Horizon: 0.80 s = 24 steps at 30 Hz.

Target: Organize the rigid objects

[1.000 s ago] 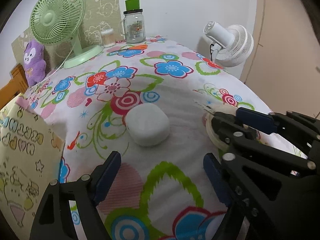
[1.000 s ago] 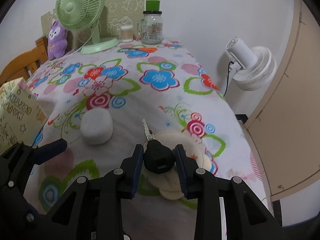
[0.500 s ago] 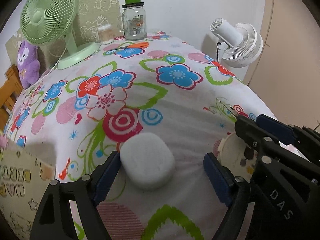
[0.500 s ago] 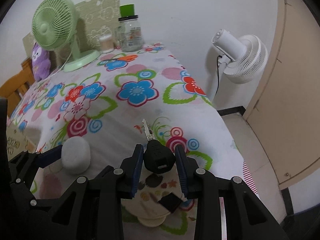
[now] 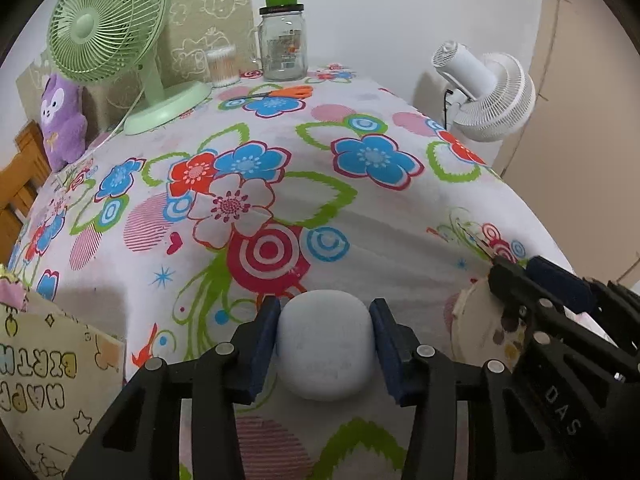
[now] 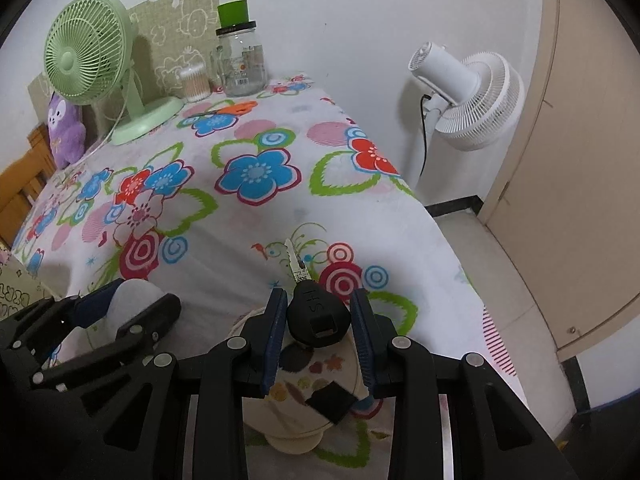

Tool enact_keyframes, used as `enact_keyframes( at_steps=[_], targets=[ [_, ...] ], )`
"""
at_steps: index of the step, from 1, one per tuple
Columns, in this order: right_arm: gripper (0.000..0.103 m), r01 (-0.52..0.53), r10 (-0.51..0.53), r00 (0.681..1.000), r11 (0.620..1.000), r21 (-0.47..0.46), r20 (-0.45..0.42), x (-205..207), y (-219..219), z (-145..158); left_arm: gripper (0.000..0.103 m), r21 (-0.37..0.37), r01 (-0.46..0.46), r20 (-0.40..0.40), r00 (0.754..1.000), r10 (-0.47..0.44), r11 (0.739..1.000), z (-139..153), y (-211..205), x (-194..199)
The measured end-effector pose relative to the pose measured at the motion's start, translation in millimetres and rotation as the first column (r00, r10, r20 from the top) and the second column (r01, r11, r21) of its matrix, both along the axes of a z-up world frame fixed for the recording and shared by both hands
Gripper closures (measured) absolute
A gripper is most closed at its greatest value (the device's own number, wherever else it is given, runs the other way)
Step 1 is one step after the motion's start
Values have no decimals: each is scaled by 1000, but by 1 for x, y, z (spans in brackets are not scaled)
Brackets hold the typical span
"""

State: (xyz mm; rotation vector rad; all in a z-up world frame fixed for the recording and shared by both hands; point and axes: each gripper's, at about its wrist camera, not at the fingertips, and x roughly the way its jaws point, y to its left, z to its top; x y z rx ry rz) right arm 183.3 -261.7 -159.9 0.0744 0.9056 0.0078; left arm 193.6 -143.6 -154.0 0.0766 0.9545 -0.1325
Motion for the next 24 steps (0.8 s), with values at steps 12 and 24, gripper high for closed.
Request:
enact_keyframes(
  at_steps=[12,24],
  targets=[
    [68,-20,20,999,1000,-11,33,-26,15,16,56,5,-6,22,1000,6,1000,14,10,-27],
    [68,-28,30,997,999,-28,66,-55,29,32,56,0,-12,53,999,12,1000,30,22,-54]
  ],
)
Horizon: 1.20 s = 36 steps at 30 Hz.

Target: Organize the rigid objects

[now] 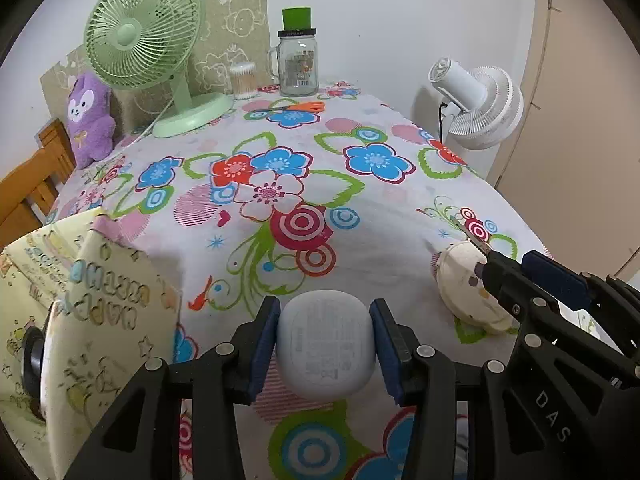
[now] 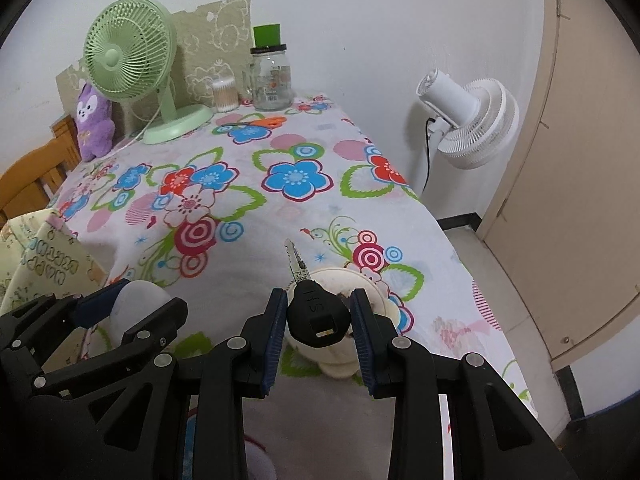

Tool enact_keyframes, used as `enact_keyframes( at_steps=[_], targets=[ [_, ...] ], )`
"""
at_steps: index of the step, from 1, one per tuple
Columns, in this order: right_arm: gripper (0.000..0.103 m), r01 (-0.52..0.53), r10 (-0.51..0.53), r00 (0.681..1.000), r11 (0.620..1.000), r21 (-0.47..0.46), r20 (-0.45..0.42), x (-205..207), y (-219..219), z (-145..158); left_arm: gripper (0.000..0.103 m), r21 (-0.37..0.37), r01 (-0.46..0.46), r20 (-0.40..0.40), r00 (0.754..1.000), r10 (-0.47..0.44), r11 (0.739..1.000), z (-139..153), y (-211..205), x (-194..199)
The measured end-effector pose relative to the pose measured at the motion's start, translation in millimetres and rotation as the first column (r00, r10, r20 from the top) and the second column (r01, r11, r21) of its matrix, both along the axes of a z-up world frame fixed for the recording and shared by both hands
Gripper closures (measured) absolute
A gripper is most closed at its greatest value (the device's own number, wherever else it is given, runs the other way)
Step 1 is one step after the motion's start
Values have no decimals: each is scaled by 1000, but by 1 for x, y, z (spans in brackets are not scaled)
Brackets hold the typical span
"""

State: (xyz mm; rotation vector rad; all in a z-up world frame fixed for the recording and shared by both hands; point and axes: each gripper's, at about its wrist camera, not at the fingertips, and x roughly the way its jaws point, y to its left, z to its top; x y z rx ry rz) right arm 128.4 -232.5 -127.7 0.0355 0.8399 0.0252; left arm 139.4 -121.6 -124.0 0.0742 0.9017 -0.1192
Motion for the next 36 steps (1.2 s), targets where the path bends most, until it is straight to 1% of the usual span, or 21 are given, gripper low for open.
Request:
enact_keyframes(
  at_steps=[9,21,25,31,36],
  targets=[
    [68,6,-6,1000,1000,-1,25,-20,4,13,56,-4,10,32,999,-10,1000,14,4,-21],
    [68,4,-4,997,1000,-1,76,-49,11,39,56,-8,14,80,997,-13,1000,38,13,-50],
    [68,4,-3,996,1000,-15,94,-60,15,49,56,-5,21,93,995,-20,1000,45,15,-60],
    [68,18,-17,996,1000,-13,86,-72,18,54,56,2,44,90,995,-44,999,51,19,-73],
    [68,29,-28,995,999,-13,96,-81,23,62,56,4,52,103,993,-52,999,58,24,-81]
  ],
)
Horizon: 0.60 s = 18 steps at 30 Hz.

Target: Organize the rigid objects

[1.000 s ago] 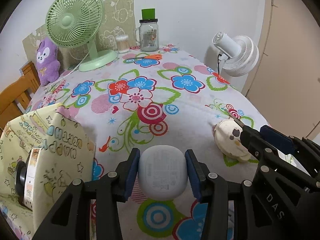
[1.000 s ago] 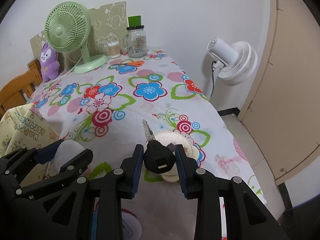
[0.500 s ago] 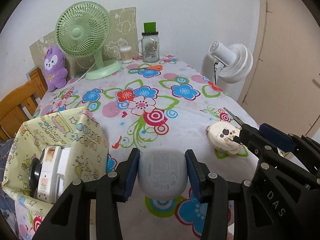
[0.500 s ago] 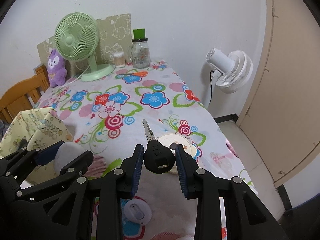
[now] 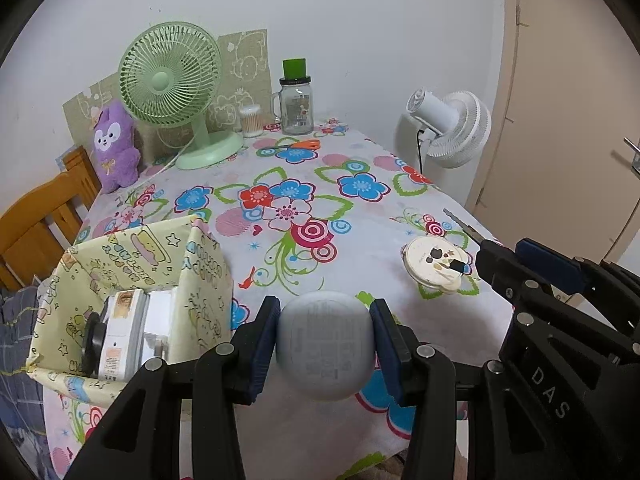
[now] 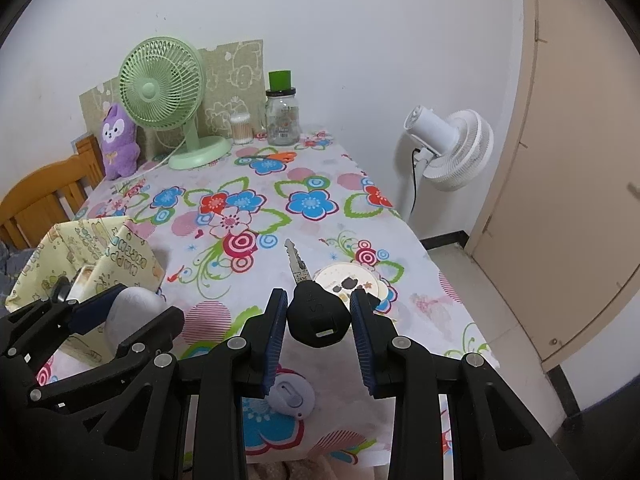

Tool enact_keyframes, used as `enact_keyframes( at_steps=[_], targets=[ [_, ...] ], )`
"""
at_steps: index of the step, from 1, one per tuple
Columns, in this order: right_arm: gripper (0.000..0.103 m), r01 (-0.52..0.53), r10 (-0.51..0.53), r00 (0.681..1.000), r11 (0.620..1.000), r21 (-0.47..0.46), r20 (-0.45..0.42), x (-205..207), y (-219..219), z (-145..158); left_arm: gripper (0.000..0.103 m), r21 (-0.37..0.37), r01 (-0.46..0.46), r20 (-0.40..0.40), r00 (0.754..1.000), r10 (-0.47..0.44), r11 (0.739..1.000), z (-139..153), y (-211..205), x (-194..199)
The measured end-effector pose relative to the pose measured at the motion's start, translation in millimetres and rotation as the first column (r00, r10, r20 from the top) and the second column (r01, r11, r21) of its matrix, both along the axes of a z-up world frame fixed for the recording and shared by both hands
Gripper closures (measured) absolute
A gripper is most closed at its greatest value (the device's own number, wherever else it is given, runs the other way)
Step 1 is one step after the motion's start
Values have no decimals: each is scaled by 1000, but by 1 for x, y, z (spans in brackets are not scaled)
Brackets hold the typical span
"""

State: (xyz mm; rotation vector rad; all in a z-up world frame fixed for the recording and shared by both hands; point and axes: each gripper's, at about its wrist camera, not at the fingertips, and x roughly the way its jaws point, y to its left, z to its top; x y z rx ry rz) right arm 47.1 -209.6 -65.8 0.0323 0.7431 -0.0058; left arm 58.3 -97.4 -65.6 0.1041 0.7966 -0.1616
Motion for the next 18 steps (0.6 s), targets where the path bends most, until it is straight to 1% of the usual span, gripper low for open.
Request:
enact_keyframes(
  at_steps=[6,13,18],
  targets=[
    [68,-1,1,1000,1000,1,18,-7,7,11,56,-1,12,10,1000,-12,1000,7,5,-6],
    [68,-6,6,1000,1000,-2,20,-8,17,18,56,-6,9,16,1000,-8,1000,13,17,-7],
    [68,-16,16,1000,1000,8,21,-6,28,25,56,4,4,18,1000,-4,1000,19,26,-6]
  ],
)
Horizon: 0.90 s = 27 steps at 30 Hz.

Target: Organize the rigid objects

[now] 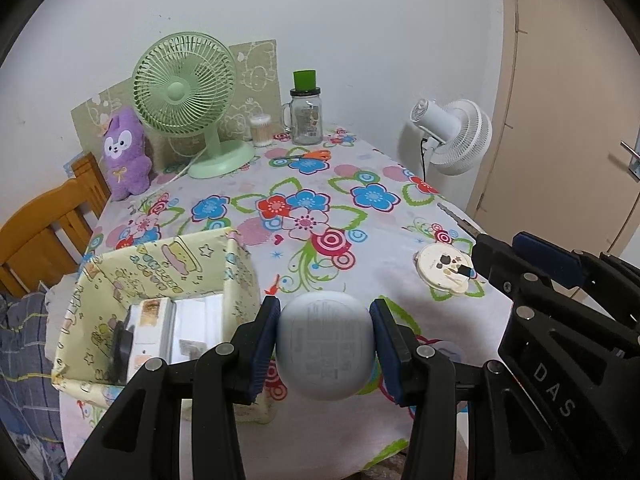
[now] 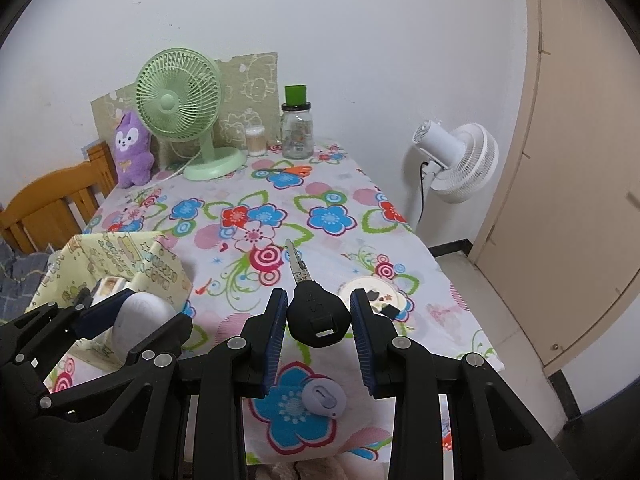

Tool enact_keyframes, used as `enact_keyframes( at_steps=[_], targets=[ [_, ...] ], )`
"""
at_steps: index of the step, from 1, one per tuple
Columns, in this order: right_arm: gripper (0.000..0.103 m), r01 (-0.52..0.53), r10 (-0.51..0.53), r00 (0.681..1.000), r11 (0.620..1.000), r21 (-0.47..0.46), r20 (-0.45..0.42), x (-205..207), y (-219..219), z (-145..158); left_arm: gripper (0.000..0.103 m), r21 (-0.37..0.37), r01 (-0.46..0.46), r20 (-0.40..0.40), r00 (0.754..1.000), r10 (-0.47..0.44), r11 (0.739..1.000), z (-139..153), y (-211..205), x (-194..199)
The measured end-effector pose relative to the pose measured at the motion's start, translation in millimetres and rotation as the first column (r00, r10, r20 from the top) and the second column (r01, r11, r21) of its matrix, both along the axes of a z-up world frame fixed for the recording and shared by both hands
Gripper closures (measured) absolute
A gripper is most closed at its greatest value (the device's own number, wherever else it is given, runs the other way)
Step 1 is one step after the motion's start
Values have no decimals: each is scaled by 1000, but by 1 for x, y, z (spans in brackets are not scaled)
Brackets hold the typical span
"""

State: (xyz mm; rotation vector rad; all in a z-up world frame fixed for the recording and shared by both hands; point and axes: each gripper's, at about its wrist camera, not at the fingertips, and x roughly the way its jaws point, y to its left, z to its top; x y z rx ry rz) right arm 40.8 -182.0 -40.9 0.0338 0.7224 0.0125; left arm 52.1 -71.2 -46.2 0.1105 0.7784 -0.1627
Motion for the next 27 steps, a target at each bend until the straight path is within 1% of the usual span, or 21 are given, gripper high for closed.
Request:
enact_keyframes(
  at_steps=[14,27],
  targets=[
    [68,-16,16,1000,1000,20,-2,11,29,15,56,11,-8,10,1000,8,1000,13,30,9],
    [68,-27,27,1000,1000,11,-9,22,61,18,56,9,-6,3,1000,6,1000,13,56,18]
  ],
)
